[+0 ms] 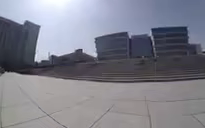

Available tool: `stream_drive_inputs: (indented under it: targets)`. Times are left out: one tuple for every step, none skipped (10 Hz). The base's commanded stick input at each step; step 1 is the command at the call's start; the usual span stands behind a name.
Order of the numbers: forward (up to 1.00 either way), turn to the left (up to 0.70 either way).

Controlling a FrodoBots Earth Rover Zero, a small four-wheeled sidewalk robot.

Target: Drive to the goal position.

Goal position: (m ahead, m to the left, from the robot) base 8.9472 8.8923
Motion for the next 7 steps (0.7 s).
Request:
stream_drive_inputs:
  targets:
    - [0.7,0.14]
    - [0.7,0.14]
    - [0.7,0.14]
    - [0.7,0.14]
    - [0.7,0.14]
    - [0.7,0.14]
    - [0.7,0.14]
